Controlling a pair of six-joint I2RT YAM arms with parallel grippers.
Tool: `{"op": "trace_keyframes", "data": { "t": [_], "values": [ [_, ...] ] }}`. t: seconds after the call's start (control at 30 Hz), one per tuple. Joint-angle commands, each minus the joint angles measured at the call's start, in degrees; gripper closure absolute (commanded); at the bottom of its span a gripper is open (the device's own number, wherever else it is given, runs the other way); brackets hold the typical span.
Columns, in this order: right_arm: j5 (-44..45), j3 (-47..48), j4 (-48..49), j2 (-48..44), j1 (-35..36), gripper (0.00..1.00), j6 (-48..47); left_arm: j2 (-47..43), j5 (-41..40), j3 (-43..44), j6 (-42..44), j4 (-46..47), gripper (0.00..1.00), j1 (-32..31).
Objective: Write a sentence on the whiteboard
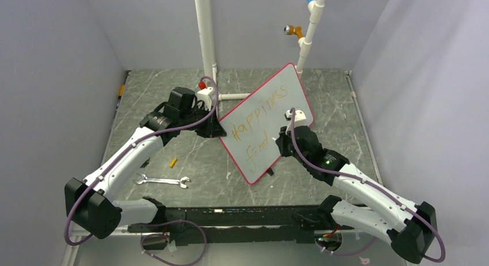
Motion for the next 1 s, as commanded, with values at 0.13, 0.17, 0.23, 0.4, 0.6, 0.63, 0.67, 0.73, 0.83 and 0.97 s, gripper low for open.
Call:
{"op": "trace_keyframes", "data": {
  "t": [0.13,0.17,0.23,0.4,0.6,0.63,0.67,0.73,0.83,0.97],
  "values": [
    [1.97,3.52,-0.27,-1.46,-0.78,1.0,-1.15,-0.34,-22.53,-1.78,15.98,-6.23,1.0,0.67],
    [1.99,3.6,-0.43,-1.62,-0.84,1.0,-1.2,-0.5,-22.67,-1.82,16.04,-6.27,1.0,0.7],
    [2.14,3.75,-0.67,-1.75,-1.01,1.0,-1.27,-0.71,-23.04,-1.78,16.03,-6.38,1.0,0.66],
    [2.02,3.65,-0.73,-2.11,-1.98,1.0,-1.47,-1.12,-23.74,-1.73,16.02,-6.49,1.0,0.7],
    [0.11,3.25,-0.36,-2.72,-3.94,1.0,-1.36,-0.96,-23.33,-1.69,15.94,-6.42,1.0,0.69],
    [-0.12,3.08,-0.23,-2.8,-4.06,1.0,-1.36,-0.82,-23.08,-1.68,15.96,-6.41,1.0,0.67],
    [-0.32,2.9,-0.12,-2.93,-4.25,1.0,-1.3,-0.82,-22.87,-1.58,15.92,-6.45,1.0,0.7],
    [-0.66,2.32,0.25,-3.13,-4.54,1.0,-1.17,-0.69,-22.63,-1.58,15.92,-6.41,1.0,0.65],
    [-1.6,0.9,1.34,-4.04,-5.07,1.0,-0.9,-0.69,-22.37,-1.59,15.91,-6.31,1.0,0.75],
    [-4.23,-1.14,3.48,-5.2,-6.64,1.0,-0.68,-0.6,-22.21,-1.52,15.88,-6.36,1.0,0.7]
  ]
}}
